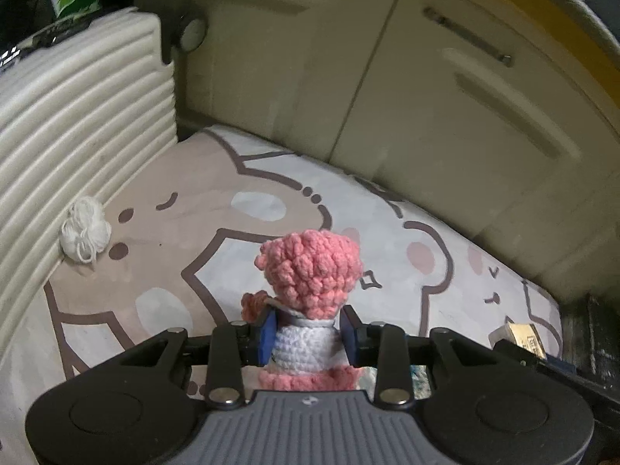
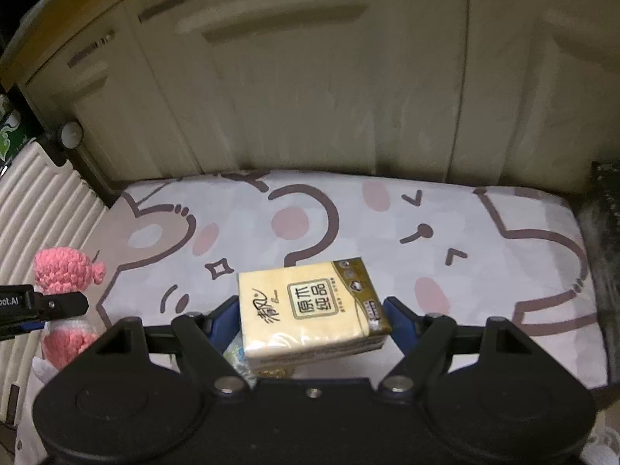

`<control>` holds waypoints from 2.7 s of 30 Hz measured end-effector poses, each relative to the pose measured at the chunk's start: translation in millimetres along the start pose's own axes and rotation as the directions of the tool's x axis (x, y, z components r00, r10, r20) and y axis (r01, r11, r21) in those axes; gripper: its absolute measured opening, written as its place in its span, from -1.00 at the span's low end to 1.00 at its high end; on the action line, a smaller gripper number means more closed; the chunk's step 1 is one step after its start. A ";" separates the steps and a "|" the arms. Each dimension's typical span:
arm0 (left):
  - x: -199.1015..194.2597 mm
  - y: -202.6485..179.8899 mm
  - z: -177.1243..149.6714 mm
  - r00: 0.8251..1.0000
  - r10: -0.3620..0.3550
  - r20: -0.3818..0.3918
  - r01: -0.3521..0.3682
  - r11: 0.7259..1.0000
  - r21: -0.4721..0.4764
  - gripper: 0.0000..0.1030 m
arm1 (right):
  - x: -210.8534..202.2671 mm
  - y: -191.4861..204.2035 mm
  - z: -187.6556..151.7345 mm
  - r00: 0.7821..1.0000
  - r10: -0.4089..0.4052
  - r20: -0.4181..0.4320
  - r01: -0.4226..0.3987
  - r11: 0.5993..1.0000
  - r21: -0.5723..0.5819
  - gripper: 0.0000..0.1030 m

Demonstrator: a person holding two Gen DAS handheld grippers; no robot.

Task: Organize objects
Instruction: 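Carry the pink crochet doll and tissue pack with both tools over the black box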

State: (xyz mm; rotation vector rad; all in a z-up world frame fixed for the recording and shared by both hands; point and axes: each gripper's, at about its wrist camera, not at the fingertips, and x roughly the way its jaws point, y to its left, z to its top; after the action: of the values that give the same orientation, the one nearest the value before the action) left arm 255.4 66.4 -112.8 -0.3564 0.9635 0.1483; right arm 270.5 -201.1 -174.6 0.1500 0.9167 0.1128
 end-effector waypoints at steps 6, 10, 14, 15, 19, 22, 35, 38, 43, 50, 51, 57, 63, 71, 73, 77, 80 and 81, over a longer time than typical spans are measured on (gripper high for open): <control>-22.0 -10.3 -5.2 1.000 -0.010 0.026 0.008 0.997 0.074 -0.30 | -35.0 5.9 0.2 0.998 -0.025 0.054 0.025 1.000 0.002 0.53; -34.7 -15.9 -9.2 0.999 -0.020 0.041 0.015 0.994 0.106 -0.30 | -59.3 5.4 -2.3 0.995 -0.034 0.097 0.033 0.999 0.015 0.53; -44.7 -20.7 -15.0 0.998 -0.033 0.052 0.025 0.990 0.136 -0.30 | -80.6 4.3 -8.2 0.991 -0.053 0.125 0.052 0.999 0.013 0.53; -47.1 -22.2 -16.7 0.998 -0.040 0.052 0.032 0.989 0.142 -0.30 | -85.0 3.1 -9.1 0.990 -0.057 0.131 0.055 0.998 0.019 0.53; -57.2 -27.5 -23.5 0.996 -0.060 0.061 0.049 0.985 0.167 -0.30 | -105.2 -3.7 -14.0 0.985 -0.076 0.157 0.070 0.996 0.047 0.53; -65.1 -31.6 -27.8 0.995 -0.073 0.068 0.060 0.981 0.182 -0.30 | -118.9 -9.2 -19.4 0.980 -0.093 0.173 0.083 0.995 0.062 0.53; -85.0 -58.1 -41.1 0.983 -0.177 0.055 0.165 0.970 0.180 -0.30 | -167.2 -38.1 -37.0 0.968 -0.117 0.223 0.098 0.991 0.093 0.53; -88.6 -72.2 -46.4 0.978 -0.201 0.055 0.186 0.961 0.205 -0.30 | -174.0 -49.8 -39.7 0.966 -0.132 0.221 0.111 0.988 0.106 0.53; -87.6 -99.6 -56.7 0.968 -0.251 0.024 0.239 0.943 0.230 -0.30 | -185.8 -73.4 -46.5 0.963 -0.156 0.221 0.126 0.982 0.141 0.53; -79.4 -143.7 -77.6 0.938 -0.343 -0.050 0.345 0.905 0.251 -0.30 | -194.5 -106.3 -57.6 0.958 -0.199 0.205 0.162 0.969 0.186 0.53; -78.5 -151.2 -81.5 0.933 -0.354 -0.059 0.357 0.897 0.260 -0.30 | -195.1 -110.5 -59.7 0.958 -0.204 0.202 0.165 0.967 0.191 0.53; -69.1 -186.8 -103.1 0.913 -0.396 -0.097 0.406 0.861 0.307 -0.30 | -198.1 -134.1 -70.9 0.959 -0.221 0.178 0.180 0.959 0.219 0.53; -54.2 -208.4 -119.3 0.904 -0.401 -0.147 0.427 0.844 0.325 -0.30 | -198.5 -151.7 -80.7 0.963 -0.215 0.161 0.174 0.956 0.235 0.53; -31.4 -224.2 -143.0 0.891 -0.382 -0.244 0.447 0.831 0.331 -0.30 | -182.9 -165.1 -90.3 0.983 -0.173 0.068 0.156 0.966 0.205 0.53; -25.2 -226.3 -149.3 0.881 -0.386 -0.272 0.460 0.831 0.312 -0.30 | -177.9 -168.2 -93.4 0.984 -0.174 0.038 0.163 0.966 0.203 0.53; -13.4 -230.3 -160.8 0.874 -0.372 -0.311 0.462 0.836 0.297 -0.30 | -174.7 -175.3 -97.8 0.984 -0.176 0.014 0.168 0.961 0.221 0.53; -7.9 -233.3 -168.8 0.880 -0.348 -0.323 0.446 0.837 0.316 -0.30 | -172.7 -180.1 -99.1 0.985 -0.172 0.009 0.165 0.957 0.238 0.53; -6.5 -233.9 -171.0 0.883 -0.340 -0.324 0.441 0.837 0.323 -0.30 | -171.9 -181.4 -99.3 0.985 -0.171 0.007 0.164 0.956 0.244 0.53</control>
State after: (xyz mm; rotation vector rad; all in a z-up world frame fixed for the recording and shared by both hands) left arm 184.5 -213.1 -142.2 -0.2003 1.1246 -0.4780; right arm 93.7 -399.2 -132.0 0.2995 0.9093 -0.1597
